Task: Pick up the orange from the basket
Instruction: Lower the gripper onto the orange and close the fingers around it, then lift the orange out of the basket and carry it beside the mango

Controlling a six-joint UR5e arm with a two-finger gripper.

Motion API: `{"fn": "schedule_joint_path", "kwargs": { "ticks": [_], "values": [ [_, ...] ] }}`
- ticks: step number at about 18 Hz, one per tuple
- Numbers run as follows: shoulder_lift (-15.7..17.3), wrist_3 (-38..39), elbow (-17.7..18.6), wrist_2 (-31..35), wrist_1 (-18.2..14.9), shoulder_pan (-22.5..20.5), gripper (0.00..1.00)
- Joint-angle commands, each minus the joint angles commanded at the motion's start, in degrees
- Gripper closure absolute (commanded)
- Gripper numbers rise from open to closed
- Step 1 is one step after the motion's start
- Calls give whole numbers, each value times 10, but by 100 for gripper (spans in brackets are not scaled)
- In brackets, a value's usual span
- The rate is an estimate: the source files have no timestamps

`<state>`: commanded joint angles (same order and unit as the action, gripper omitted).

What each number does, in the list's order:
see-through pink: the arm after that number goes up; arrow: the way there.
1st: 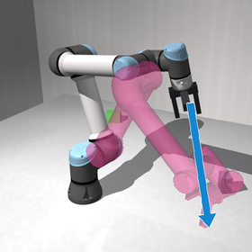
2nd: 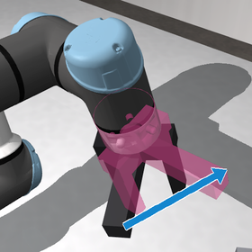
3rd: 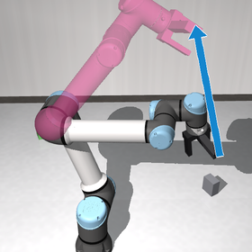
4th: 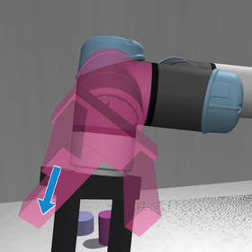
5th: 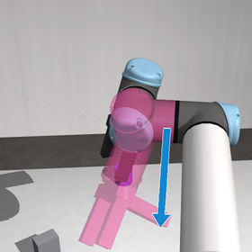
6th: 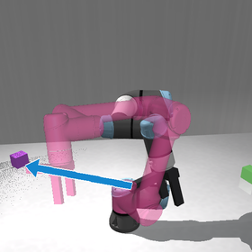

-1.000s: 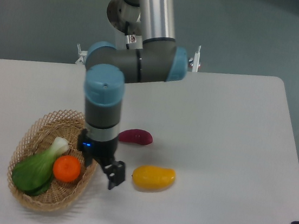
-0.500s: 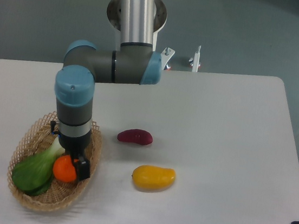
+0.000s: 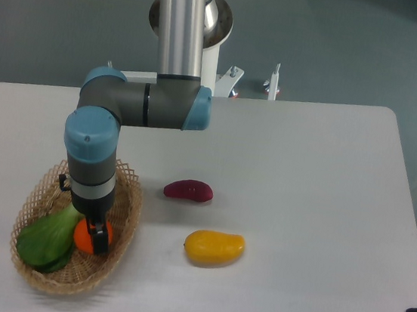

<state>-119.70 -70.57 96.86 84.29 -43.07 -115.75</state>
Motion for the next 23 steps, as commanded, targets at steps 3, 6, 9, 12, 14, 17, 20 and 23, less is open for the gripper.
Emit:
{"fn": "schedule_joint_path", "kwargs": {
  "ticks": [3, 6, 9, 12, 14, 17, 20, 23],
  "values": [
    [-11, 0, -3, 0, 0, 1, 0],
    [-23, 0, -11, 0, 0, 1, 3],
    [-25, 0, -14, 0, 0, 2, 14],
    [-19, 7, -18, -2, 0, 2, 31],
    [-16, 8, -24, -4, 0, 1, 33],
    [2, 9, -27, -6, -3, 1, 32],
    [30, 24, -26, -6, -5, -3, 32],
    [55, 47, -25, -6, -6, -21, 30]
  ]
}}
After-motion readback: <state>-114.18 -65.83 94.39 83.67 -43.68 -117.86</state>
